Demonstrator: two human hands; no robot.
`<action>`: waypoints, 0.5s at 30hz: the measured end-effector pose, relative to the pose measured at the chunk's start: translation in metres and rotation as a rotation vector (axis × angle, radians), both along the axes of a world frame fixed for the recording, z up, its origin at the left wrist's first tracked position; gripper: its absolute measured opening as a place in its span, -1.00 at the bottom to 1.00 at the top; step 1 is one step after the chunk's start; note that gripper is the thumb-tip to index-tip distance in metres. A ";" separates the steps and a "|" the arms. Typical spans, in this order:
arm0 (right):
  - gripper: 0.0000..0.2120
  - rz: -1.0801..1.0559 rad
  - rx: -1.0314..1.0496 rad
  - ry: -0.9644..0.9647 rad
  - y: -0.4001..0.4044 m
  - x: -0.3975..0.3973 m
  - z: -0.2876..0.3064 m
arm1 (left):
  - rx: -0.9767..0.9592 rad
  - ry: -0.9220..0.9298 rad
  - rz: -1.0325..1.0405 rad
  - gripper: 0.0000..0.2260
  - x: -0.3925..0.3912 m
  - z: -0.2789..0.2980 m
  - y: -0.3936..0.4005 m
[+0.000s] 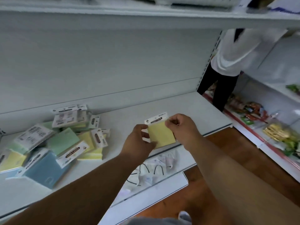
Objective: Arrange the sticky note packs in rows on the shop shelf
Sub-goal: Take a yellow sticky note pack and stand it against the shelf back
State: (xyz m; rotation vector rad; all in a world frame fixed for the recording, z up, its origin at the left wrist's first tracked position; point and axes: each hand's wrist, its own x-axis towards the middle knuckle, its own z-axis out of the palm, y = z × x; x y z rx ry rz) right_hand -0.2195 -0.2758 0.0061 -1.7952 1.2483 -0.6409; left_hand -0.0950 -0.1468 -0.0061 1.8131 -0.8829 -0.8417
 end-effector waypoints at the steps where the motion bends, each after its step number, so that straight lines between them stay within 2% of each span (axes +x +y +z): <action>1: -0.91 -0.003 -0.025 0.016 -0.017 -0.010 -0.001 | -0.008 -0.026 -0.013 -0.45 -0.012 0.000 -0.015; 5: -0.77 -0.015 -0.148 0.105 -0.086 -0.051 0.002 | -0.010 -0.057 -0.012 -0.39 -0.063 -0.001 -0.081; 9: -0.85 0.079 -0.243 0.238 -0.149 -0.093 0.007 | 0.030 -0.130 -0.021 -0.54 -0.107 0.000 -0.139; 15: -0.81 0.166 -0.208 0.239 -0.213 -0.108 -0.002 | 0.100 -0.282 0.031 -0.68 -0.120 -0.002 -0.197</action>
